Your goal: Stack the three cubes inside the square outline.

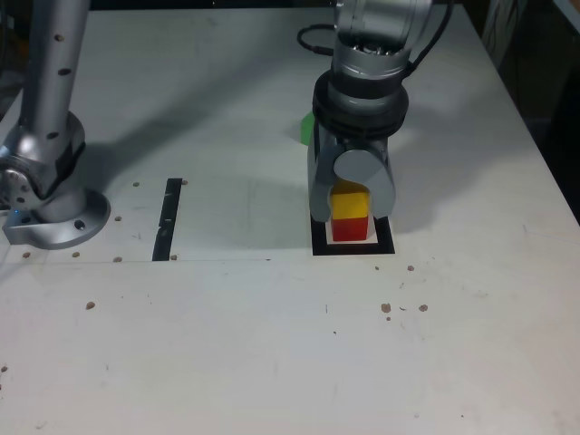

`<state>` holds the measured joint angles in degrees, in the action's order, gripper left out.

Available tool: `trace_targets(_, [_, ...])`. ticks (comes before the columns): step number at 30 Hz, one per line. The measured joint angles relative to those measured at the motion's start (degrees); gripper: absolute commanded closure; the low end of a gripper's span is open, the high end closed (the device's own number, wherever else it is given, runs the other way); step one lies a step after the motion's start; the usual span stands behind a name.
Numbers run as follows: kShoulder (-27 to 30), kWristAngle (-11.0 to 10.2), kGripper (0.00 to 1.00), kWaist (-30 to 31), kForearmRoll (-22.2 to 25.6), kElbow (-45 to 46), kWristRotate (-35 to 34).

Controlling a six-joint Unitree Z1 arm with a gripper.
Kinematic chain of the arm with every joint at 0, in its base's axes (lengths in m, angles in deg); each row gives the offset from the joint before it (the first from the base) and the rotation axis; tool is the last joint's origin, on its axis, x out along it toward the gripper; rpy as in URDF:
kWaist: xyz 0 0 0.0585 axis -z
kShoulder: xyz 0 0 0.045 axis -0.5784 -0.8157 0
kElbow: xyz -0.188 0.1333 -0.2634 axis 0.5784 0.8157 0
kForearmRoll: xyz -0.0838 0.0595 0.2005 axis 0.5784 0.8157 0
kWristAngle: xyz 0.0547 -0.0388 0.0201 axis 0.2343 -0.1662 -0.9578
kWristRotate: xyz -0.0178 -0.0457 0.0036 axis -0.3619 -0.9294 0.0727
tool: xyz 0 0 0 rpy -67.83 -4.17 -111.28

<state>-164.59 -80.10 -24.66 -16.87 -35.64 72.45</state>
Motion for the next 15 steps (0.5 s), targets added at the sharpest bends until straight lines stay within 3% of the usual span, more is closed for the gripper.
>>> trace_targets(6, [-0.1,0.06,0.2,0.0,-0.07,0.0,0.43])
trace_targets(9, [-0.3,-0.09,0.11,0.0,-0.09,0.0,0.67])
trace_targets(15, [-0.31,-0.5,0.08,0.0,0.38,-0.02,0.68])
